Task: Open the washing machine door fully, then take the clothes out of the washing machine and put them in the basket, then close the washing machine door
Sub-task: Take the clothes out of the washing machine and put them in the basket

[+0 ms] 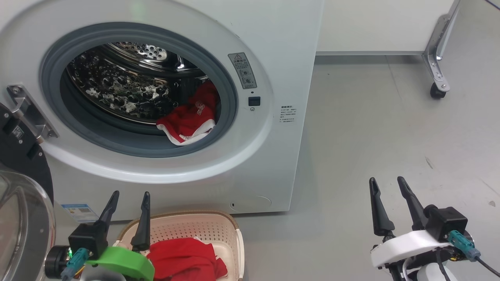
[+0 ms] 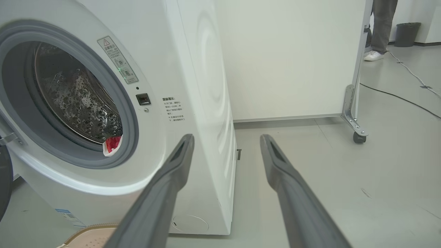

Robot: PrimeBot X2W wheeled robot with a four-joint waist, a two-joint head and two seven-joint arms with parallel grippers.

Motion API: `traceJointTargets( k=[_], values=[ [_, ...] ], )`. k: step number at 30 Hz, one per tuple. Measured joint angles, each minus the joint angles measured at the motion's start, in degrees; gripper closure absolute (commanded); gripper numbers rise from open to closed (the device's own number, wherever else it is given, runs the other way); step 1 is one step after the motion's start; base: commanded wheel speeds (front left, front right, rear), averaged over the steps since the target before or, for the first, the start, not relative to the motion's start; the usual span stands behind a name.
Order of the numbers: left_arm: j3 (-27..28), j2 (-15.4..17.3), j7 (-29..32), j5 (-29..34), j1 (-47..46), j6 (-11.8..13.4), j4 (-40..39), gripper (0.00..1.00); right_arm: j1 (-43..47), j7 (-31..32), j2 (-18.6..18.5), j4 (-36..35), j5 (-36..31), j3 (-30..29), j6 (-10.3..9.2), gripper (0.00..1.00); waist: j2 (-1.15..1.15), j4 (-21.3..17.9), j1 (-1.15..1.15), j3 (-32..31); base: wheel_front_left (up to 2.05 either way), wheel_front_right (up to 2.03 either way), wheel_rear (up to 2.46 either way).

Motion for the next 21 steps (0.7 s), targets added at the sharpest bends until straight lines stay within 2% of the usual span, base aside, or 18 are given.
traceJointTargets(
  k=[21],
  values=[
    [-0.22,-0.02,0.01,0.0,0.94,0.07,-1.32,0.0,0.02,0.0,-0.08,0.07,-0.34,0.3,0.01,0.0,0.0,-0.14,0.0,0.07,0.0,0.0,0.0]
  ],
)
